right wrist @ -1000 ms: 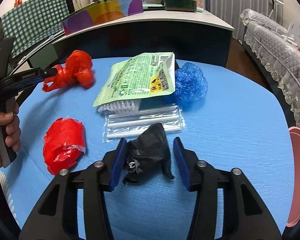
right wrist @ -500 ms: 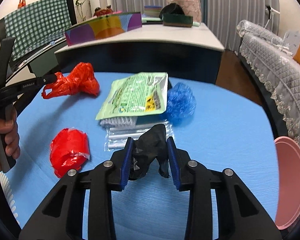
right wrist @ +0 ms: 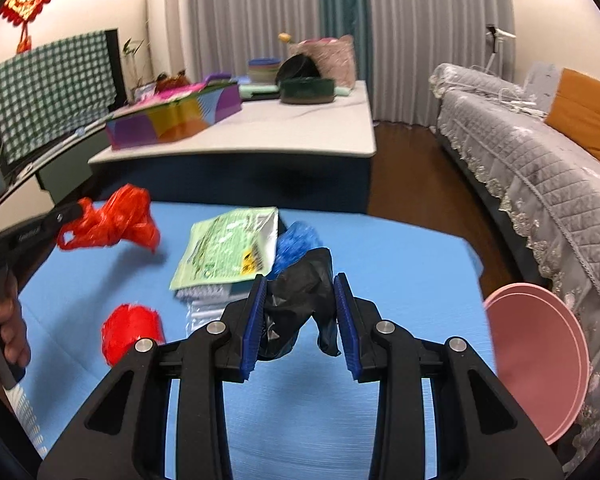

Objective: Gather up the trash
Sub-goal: 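Grasp the red plastic bag with the left tool while the right tool grasps the black bag, then carry the red bag and black bag over the pink wastebasket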

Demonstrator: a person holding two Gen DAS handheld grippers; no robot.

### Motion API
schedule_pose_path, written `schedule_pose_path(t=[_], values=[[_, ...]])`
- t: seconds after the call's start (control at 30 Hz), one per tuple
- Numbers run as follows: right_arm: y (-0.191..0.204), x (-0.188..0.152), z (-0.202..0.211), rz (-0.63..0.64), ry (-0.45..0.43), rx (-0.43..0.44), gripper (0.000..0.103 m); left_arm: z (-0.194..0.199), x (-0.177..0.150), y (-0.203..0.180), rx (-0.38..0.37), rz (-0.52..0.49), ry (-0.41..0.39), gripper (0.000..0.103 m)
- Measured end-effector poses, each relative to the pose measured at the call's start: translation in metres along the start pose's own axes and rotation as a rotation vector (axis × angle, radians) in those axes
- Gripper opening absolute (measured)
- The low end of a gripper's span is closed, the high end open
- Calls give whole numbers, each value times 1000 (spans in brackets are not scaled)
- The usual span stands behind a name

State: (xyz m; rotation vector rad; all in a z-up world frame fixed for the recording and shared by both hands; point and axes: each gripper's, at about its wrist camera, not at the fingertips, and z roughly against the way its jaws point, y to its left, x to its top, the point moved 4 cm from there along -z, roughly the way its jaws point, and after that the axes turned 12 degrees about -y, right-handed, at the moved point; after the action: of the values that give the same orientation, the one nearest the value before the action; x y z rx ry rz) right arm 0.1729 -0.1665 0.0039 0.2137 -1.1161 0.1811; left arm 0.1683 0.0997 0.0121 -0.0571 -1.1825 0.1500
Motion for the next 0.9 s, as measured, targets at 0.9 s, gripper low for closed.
schedule_pose_path(t=[0.9], values=[[-68,21,62,-72,-101,-194,35,43,-3,-71,-129,-66,-56,2]])
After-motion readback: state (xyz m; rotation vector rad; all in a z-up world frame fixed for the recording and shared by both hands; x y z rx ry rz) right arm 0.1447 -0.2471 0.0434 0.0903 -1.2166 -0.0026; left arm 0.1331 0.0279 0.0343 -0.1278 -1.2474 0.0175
